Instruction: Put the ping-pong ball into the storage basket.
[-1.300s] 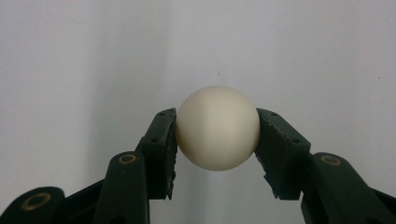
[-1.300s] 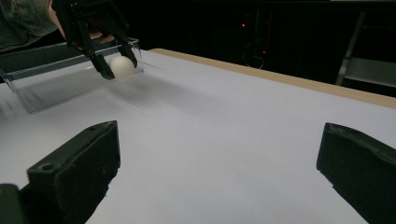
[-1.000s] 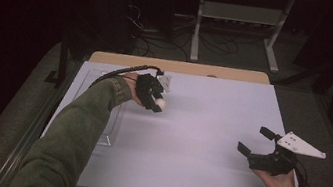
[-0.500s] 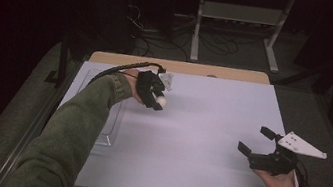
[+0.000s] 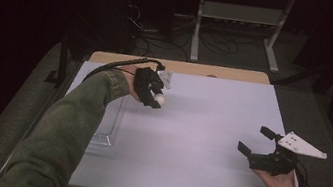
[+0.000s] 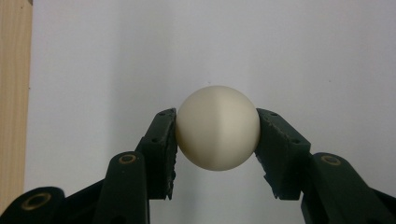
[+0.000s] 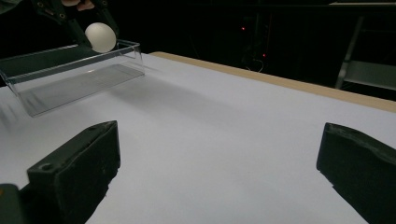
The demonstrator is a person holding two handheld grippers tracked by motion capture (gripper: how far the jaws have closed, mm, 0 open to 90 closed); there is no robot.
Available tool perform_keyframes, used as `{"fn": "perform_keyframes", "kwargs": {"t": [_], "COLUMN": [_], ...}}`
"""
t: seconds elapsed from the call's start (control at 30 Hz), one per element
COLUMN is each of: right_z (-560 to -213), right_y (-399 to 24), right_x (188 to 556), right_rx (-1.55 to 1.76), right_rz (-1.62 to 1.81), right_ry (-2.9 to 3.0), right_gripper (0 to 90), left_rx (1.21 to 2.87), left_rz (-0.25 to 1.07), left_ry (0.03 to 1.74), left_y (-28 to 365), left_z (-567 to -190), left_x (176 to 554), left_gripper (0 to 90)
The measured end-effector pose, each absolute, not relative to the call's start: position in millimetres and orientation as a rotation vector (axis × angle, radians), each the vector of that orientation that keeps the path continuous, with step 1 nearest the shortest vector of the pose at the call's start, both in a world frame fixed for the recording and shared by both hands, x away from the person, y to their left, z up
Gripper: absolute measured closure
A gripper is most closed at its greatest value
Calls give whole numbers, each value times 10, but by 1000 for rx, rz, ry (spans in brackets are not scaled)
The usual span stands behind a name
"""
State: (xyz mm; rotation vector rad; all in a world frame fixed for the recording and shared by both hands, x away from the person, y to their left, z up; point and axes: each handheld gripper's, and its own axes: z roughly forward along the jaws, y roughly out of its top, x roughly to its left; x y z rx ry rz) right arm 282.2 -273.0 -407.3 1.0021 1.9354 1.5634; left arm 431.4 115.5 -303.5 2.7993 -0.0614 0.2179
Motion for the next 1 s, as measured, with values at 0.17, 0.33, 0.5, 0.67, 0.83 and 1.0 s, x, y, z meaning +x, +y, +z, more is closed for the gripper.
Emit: {"fn": "perform_keyframes", "kwargs": {"t": [0.17, 0.33, 0.5, 0.67, 0.83, 1.0], "right_z": [-4069, -4063, -4059, -4056, -4049, -4046], "right_y": [-2726, -2728, -2728, -2721, -2719, -2717], "right_x": [2822, 2819, 2817, 2816, 2808, 2808], "right_rx": [1002, 1000, 999, 993, 993, 989], "right_rz": [1563, 1565, 1568, 1568, 1572, 1572], "right_ry": [1936, 1933, 1929, 1933, 1930, 1931], "right_gripper": [0, 0, 0, 0, 0, 0], "left_rx": [2811, 2822, 2837, 2834, 2841, 2852], "left_rz": [228, 218, 209, 200, 187, 172], "left_ry": [-66, -59, -73, -74, -87, -94], "left_y": [1179, 1190, 1184, 1185, 1185, 1186], "left_z": [-2953, -2898, -2851, -2768, -2724, -2715], "left_x": [4264, 4238, 4195, 4162, 4123, 4088], "left_gripper": [507, 507, 507, 508, 507, 507]}}
